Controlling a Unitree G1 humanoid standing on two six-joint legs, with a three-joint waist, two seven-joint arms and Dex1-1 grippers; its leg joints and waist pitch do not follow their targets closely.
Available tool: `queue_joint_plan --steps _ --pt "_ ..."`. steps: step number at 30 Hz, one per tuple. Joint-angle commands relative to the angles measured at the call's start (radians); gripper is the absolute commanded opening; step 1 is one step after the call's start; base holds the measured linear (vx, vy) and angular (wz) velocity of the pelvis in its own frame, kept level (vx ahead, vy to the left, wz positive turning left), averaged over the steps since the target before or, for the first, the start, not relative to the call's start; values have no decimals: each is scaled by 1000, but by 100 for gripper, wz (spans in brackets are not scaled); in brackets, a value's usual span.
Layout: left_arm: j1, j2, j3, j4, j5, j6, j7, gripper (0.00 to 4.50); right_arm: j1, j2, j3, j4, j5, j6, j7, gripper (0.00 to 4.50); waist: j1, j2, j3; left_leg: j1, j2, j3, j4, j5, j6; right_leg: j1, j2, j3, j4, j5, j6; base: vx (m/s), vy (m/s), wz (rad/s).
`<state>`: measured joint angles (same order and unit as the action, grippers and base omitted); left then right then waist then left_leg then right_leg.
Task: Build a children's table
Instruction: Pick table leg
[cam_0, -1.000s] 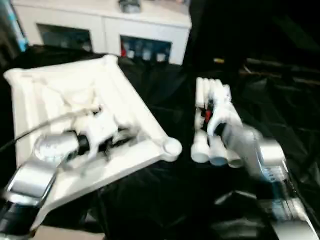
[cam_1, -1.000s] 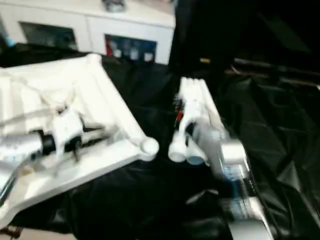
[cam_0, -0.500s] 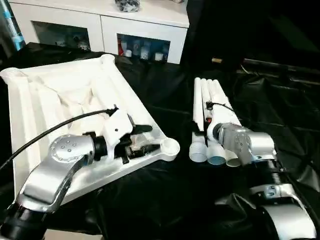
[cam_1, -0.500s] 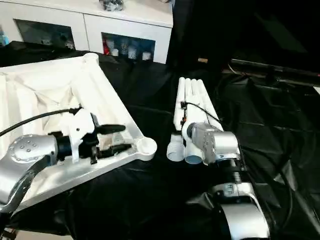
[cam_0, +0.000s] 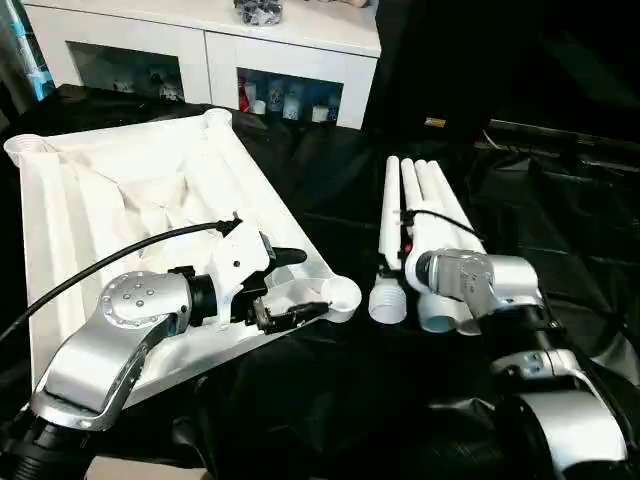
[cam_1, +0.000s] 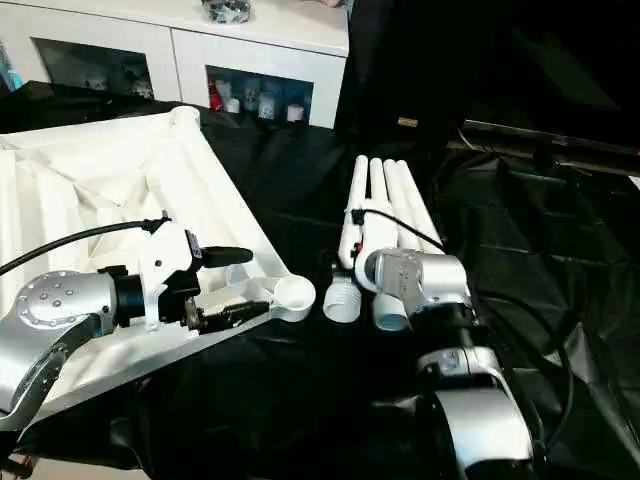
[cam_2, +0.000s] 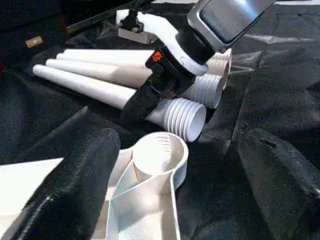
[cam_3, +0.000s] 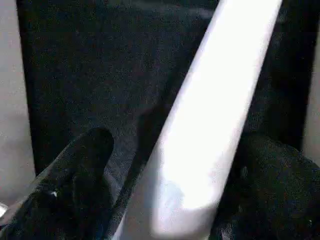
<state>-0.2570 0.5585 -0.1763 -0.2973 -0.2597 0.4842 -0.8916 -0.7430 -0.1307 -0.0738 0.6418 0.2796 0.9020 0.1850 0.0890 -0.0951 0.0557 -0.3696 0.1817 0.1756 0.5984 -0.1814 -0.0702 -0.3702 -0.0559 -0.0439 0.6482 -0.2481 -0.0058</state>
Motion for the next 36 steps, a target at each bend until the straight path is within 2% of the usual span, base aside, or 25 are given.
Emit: queue_joint_plan --steps 1,3,5,8,10,17,18,19,23,25,32,33,34,35,36 --pt "2 6 -18 -28 -3 10 -3 450 -20 -12 -26 30 1 20 3 431 0 11 -62 19 45 -8 -73 -55 -64 35 -77 48 -60 61 -155 0 0 0" --pt "2 7 -19 -29 -4 12 -2 450 -26 -13 -27 50 -3 23 1 431 -2 11 -61 19 45 -8 -73 -60 -68 33 -76 48 -61 57 -156 0 0 0" --pt "2 12 -22 -34 -4 20 -4 450 -36 -16 -28 80 -9 28 -3 397 -2 11 -61 20 45 -8 -73 -68 -72 32 -77 48 -61 45 -155 0 0 0" --pt "1 14 -24 -35 -4 22 -6 450 -38 -17 -31 88 -9 30 -5 383 -1 12 -61 20 46 -8 -73 -71 -75 32 -78 48 -61 42 -152 0 0 0" --pt "-1 17 -29 -33 -4 29 -11 450 -45 -18 -37 106 -7 28 -8 355 -2 11 -61 20 46 -8 -73 -65 -76 33 -76 48 -60 57 -153 0 0 0" --pt "-10 17 -32 -22 -3 42 -10 450 -62 -16 -67 132 4 22 -23 299 -2 12 -62 20 46 -8 -73 -68 -78 34 -76 47 -60 62 -158 0 0 0" --pt "-13 15 -29 -19 -4 42 -7 450 -65 -17 -73 136 3 13 -31 286 -1 18 -62 21 46 -8 -73 -75 -81 32 -77 47 -60 55 -158 0 0 0" --pt "-14 14 -27 -16 -4 42 -5 450 -66 -17 -76 137 4 10 -34 286 -2 16 -62 21 45 -7 -73 -79 -82 32 -76 47 -61 52 -158 0 0 0" --pt "-35 3 -12 22 -1 26 14 450 -73 -14 -119 141 15 -13 -61 247 -1 18 -62 23 45 -8 -73 -88 -93 32 -75 48 -61 52 -156 0 0 0" --pt "-39 2 -10 30 -1 23 14 450 -73 -14 -125 141 18 -13 -61 223 -3 20 -65 20 44 -9 -72 -72 -92 35 -74 47 -58 84 -156 0 0 0" --pt "-65 -24 12 56 -11 16 33 450 -70 -14 -151 130 28 -15 -77 191 -3 23 -66 22 43 -8 -71 -70 -88 36 -73 46 -58 112 -169 0 0 0" --pt "-75 -33 19 66 -12 18 44 450 -69 -13 -157 118 33 -20 -78 189 -2 27 -66 24 44 -8 -71 -78 -91 35 -73 46 -58 107 -170 0 0 0" --pt "-75 -33 19 66 -12 18 44 450 -69 -13 -157 118 33 -20 -78 189 -2 26 -65 23 44 -8 -71 -80 -92 35 -74 46 -58 107 -171 0 0 0" --pt "-103 -65 35 105 -14 22 82 450 -63 -8 -172 79 50 -37 -63 189 -2 32 -66 22 44 -10 -72 -83 -94 36 -74 46 -57 103 -171 0 0 0" --pt "-111 -74 39 116 -14 23 92 450 -62 -7 -176 69 55 -42 -59 188 -4 29 -63 22 44 -7 -72 -91 -95 35 -73 48 -60 102 -171 0 0 0"
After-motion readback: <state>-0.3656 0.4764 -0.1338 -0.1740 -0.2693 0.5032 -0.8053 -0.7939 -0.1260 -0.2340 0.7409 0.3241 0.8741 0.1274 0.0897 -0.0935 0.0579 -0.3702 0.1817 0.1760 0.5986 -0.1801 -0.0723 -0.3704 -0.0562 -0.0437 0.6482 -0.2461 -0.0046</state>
